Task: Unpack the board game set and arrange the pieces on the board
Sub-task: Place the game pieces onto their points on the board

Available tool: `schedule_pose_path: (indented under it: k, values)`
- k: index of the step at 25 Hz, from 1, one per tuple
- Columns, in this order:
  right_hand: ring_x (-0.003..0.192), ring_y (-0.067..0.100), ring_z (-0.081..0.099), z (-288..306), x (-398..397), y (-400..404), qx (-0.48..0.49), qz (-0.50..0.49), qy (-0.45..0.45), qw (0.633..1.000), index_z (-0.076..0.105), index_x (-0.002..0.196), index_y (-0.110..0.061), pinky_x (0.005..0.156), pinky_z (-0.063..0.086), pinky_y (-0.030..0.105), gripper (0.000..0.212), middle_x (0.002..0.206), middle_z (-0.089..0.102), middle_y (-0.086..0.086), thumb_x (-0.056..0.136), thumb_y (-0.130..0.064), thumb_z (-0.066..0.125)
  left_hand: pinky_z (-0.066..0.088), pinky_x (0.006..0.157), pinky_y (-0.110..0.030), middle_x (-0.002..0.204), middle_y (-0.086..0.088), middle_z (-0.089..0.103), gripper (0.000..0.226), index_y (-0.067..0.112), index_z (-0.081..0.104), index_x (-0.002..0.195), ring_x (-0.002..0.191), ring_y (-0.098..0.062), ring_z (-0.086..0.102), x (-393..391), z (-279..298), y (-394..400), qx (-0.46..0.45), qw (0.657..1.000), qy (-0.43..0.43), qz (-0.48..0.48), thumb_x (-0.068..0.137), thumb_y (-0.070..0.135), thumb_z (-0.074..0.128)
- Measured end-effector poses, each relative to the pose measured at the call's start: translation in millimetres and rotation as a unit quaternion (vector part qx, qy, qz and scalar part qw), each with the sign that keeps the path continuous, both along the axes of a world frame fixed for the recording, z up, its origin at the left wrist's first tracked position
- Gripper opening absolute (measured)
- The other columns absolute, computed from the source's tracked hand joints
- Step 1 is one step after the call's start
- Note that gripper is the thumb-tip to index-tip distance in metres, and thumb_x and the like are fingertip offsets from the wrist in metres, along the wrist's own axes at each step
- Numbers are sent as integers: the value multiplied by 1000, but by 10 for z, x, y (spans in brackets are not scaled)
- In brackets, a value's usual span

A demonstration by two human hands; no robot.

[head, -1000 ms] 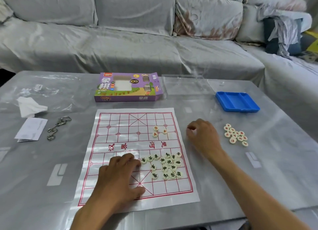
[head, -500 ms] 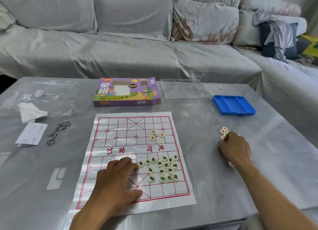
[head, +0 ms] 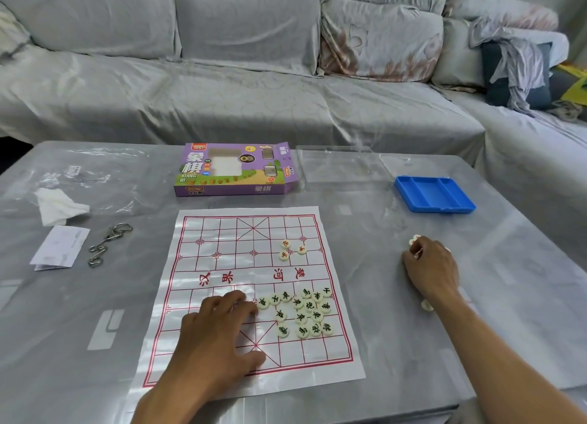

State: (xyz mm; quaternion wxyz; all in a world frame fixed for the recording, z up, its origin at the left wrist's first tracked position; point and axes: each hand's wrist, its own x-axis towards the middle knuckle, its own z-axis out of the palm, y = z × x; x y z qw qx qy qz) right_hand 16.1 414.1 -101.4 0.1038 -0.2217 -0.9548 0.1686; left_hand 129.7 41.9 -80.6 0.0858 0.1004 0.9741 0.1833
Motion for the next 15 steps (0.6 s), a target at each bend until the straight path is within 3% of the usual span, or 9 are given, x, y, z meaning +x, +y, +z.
schedule_pose_path:
  k: [4,8,10,12,15]
  values:
    - [74,17,53,117,-4,-205,-62,19,48,997,56,79,-21,63,42,33,7,86,60,3,84,-21,62,28,102,-34,145,26,22,64,44,36,133,135,-8,22,6,-8,8,-10,1000,9,-7,75,64,55]
    - [74,10,56,269,32,-1122,-111,227,144,957,63,80,-20,67,47,25,6,80,62,-7,80,-19,69,28,103,-34,145,25,22,64,43,37,133,135,-9,22,-28,-35,-4,-18,1000,9,-8,76,64,55]
    - [81,10,55,184,30,-1526,-69,312,97,943,67,83,-20,71,47,24,3,85,64,-8,83,-23,66,28,104,-35,147,24,22,65,43,37,134,136,-9,21,-30,-43,-3,-16,1000,11,-12,75,64,54]
    - [91,15,55,113,23,-1664,-4,348,26,937,72,89,-18,77,48,30,15,93,66,-5,89,-27,60,28,104,-36,149,23,22,66,43,36,136,137,-10,20,-16,-43,-19,-15,1000,14,-9,76,64,54]
    - [89,15,56,307,130,-1300,-16,300,16,954,71,93,-21,78,50,33,19,97,65,-6,91,-34,58,30,102,-34,148,24,23,67,44,35,135,136,-10,23,-29,-45,-15,-31,999,18,-13,73,66,51]
